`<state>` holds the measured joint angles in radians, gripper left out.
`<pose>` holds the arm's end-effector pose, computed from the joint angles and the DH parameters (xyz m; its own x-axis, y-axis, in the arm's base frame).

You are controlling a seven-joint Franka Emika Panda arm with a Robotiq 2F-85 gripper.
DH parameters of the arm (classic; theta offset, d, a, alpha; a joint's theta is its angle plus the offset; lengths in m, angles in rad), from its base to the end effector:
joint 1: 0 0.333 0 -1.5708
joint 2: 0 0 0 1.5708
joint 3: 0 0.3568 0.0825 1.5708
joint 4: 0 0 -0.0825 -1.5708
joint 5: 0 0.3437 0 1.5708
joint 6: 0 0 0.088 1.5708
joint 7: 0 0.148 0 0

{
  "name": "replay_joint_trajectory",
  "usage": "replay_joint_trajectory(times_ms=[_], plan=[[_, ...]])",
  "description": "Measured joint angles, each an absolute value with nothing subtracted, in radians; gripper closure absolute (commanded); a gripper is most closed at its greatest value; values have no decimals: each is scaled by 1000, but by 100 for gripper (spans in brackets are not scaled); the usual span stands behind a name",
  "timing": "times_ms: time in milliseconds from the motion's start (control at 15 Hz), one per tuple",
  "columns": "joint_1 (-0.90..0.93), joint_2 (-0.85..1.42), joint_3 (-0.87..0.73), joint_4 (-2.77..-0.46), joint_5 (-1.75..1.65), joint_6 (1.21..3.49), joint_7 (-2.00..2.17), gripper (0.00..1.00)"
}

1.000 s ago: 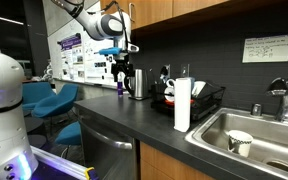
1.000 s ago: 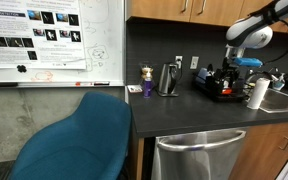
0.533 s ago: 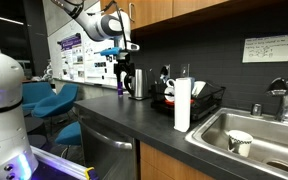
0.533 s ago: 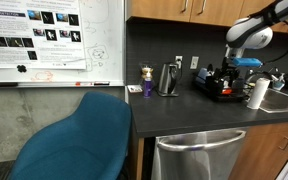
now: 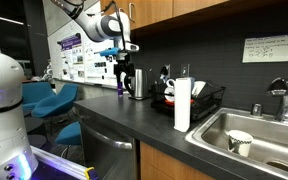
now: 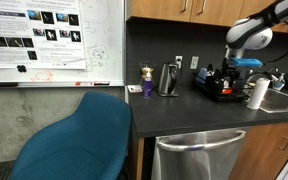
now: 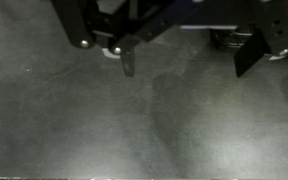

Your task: Shift the paper towel roll to the left

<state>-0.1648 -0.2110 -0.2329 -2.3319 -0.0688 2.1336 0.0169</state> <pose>0.3957 -0.1753 0.4403 0.9311 -0.3646 0.0080 -0.3647 -0.9311 0.0100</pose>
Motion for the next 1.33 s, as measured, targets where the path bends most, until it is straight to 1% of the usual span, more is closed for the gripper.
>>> replay_joint_trajectory(times_ms=[1333], plan=[[-186,-211,-232,-2329,-73,2134,31,0]])
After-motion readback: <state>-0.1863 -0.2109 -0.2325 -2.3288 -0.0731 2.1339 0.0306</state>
